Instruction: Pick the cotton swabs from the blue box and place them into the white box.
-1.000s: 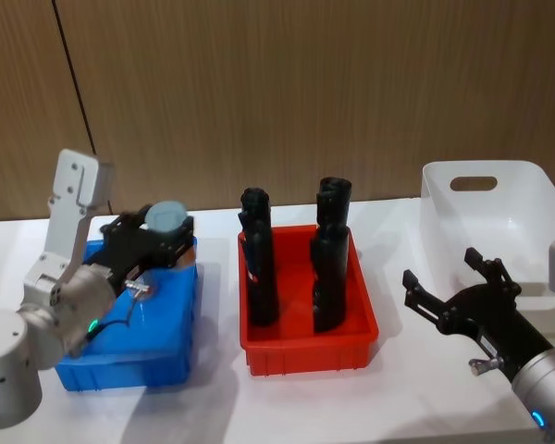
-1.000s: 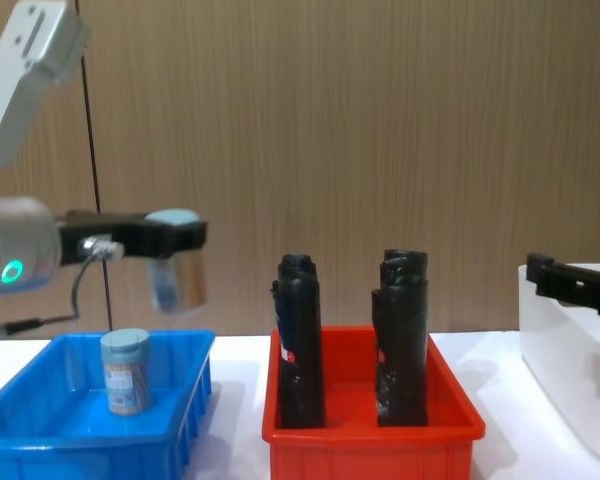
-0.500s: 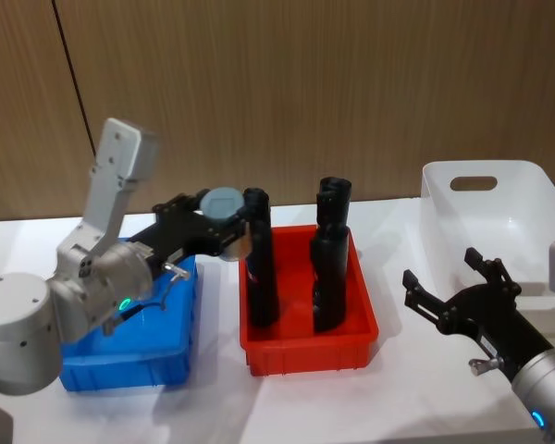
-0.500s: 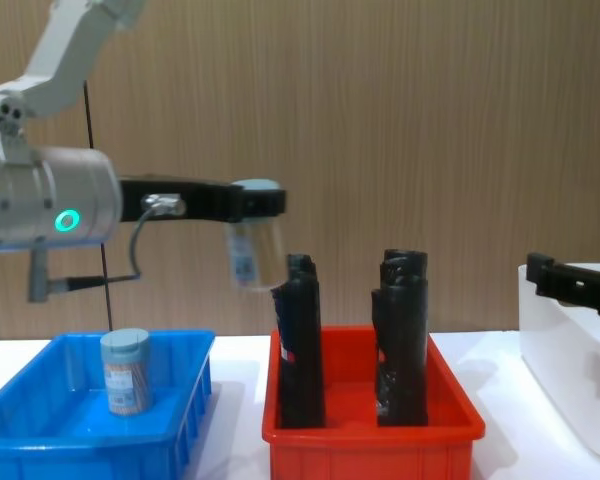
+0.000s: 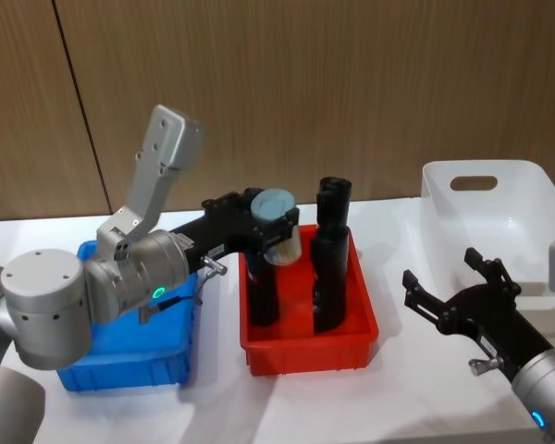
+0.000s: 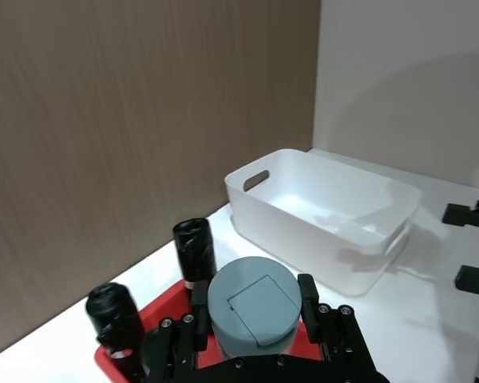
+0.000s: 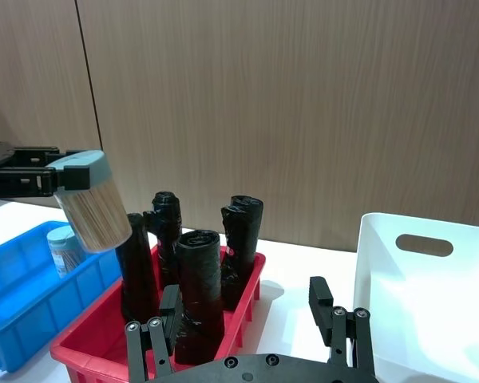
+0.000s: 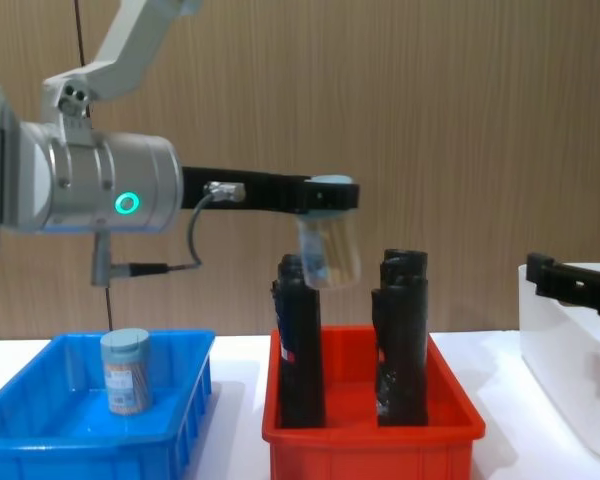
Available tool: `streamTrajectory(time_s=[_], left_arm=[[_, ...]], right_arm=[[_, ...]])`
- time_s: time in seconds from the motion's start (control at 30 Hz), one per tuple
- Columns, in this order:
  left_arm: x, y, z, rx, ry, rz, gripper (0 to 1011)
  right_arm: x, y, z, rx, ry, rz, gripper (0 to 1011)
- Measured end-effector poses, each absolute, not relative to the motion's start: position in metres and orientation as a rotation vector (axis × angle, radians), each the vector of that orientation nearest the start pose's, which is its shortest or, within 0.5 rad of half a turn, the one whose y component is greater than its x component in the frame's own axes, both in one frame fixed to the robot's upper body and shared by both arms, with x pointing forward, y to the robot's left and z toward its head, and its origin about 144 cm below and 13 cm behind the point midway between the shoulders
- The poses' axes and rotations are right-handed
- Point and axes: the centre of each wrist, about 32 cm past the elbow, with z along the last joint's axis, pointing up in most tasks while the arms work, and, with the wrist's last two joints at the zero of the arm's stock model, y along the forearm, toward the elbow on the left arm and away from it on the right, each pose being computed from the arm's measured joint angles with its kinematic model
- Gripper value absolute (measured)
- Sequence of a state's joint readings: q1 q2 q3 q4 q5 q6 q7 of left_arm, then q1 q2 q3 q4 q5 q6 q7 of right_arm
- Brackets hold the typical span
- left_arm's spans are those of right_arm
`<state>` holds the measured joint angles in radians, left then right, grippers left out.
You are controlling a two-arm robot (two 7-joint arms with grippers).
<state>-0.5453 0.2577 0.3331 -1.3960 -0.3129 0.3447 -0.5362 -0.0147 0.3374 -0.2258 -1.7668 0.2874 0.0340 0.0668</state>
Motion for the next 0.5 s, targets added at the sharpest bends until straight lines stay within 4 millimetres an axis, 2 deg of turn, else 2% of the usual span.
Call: streamTrajectory(time_s=[0.5], left_arm=[[0.5916,0.2079,1.2844,0.119,0.010,0.680,669]], right_arm=[[0.4433,-0.2371,1.1887,0.026,-0.075,-1.230,1002]])
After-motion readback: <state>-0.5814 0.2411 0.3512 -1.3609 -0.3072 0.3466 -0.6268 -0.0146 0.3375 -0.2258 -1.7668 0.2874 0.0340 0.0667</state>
